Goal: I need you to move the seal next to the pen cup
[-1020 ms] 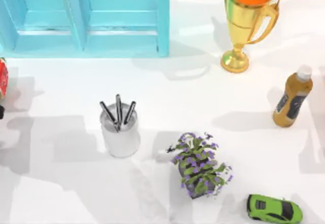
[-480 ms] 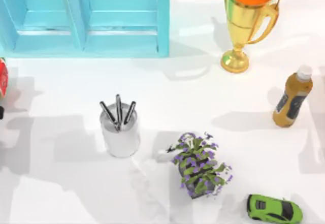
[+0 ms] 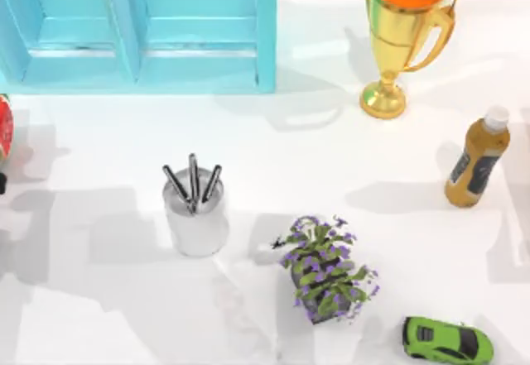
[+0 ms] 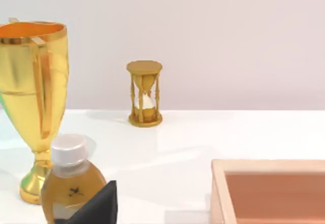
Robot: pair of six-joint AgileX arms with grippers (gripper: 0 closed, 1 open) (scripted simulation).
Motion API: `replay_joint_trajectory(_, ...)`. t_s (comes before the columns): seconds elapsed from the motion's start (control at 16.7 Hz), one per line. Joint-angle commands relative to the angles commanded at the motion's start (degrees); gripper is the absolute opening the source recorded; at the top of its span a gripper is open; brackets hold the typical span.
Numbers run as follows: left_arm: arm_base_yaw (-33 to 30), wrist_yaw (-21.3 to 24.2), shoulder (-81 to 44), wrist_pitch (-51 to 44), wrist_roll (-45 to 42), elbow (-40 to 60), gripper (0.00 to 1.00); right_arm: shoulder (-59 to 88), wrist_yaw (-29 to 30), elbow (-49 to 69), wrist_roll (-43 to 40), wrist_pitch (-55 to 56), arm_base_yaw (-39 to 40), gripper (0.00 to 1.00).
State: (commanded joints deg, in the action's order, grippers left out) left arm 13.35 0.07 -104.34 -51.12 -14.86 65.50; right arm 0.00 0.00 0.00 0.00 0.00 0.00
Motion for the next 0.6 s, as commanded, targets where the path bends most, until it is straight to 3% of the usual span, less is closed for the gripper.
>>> replay_joint_trajectory(0.24,-3.63,-0.19,1.17,-4.22,3.74,4.12,0.0,0.0,0.0,0.0,0.0,0.0,0.0,1.0)
replay_joint_trajectory(0.6,-19.48,0.08,3.61,-24.6,19.39,18.93,0.0,0.0,0.0,0.0,0.0,0.0,0.0,1.0)
